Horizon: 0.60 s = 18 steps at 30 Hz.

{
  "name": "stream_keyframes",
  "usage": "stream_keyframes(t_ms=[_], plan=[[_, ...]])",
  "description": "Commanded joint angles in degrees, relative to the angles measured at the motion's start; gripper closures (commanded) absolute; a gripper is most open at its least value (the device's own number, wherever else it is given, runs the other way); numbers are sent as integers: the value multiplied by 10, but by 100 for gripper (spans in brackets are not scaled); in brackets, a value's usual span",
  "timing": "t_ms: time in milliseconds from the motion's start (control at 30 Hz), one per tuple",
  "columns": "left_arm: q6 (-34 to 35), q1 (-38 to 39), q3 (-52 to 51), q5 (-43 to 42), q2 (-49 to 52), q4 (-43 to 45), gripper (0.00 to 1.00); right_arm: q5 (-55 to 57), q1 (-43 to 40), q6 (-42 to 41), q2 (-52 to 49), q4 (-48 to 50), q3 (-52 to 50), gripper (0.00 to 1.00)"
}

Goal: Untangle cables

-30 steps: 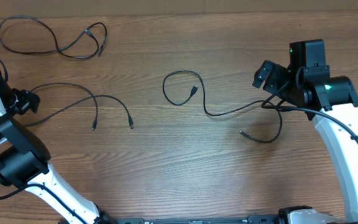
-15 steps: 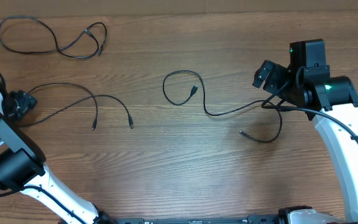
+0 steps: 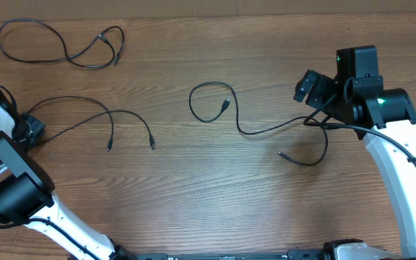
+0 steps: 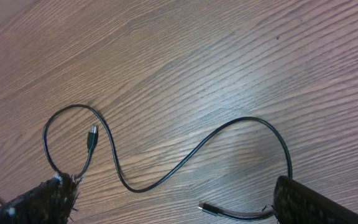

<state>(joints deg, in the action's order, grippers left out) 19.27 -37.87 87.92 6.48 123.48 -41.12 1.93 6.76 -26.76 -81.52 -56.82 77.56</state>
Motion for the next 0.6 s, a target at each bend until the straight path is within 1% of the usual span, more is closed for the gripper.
stream_keyframes(t_ms=[0,33,233,400,467,567], plan=[[-5,-2,-40,-9,9,19,89,6,-1,2,1,1,1,0],[-4,-2,-44,-10,9,28,96,6,-1,2,1,1,1,0],[5,-2,-61,-10,9,71,96,6,-1,2,1,1,1,0],[4,-10,-47,2,9,103,96,6,-1,2,1,1,1,0],[-6,-21,-14,10,9,96,96,6,-1,2,1,1,1,0],[-15,-41,76,14,9,55,96,6,-1,2,1,1,1,0]])
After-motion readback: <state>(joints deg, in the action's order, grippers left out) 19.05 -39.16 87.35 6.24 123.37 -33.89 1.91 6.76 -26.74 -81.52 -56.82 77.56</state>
